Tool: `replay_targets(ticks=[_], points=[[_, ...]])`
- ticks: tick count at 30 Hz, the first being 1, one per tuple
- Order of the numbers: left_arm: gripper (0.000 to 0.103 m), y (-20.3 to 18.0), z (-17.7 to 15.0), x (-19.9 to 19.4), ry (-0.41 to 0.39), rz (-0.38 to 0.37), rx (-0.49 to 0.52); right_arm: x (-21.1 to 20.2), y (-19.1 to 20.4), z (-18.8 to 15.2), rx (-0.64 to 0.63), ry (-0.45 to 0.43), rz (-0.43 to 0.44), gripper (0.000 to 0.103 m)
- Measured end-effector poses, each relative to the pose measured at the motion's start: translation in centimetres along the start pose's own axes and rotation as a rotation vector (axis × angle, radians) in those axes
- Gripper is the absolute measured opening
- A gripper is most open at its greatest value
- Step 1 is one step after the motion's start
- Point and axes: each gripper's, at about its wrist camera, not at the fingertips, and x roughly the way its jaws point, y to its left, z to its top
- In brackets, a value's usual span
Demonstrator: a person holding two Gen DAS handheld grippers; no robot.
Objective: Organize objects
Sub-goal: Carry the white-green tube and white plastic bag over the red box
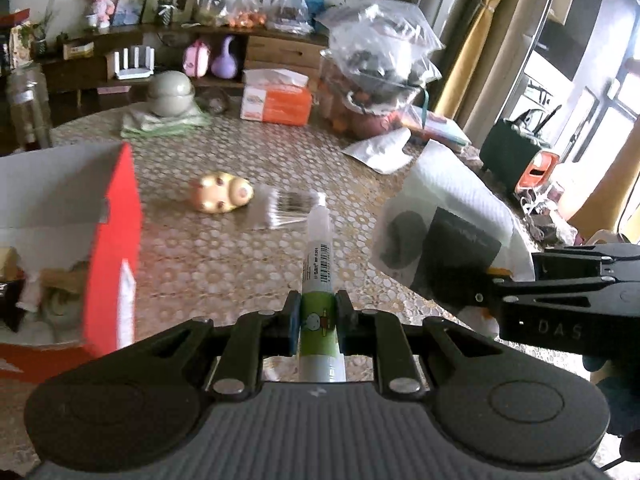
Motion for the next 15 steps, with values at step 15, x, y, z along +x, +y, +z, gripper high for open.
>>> replay_targets(ticks=[15], points=[[0.016,7.1,-1.0,-6.4,-0.064,0.073,-0.033,-0.3,9.3,1.9,-0.094,-0.019,0.062,0.034]])
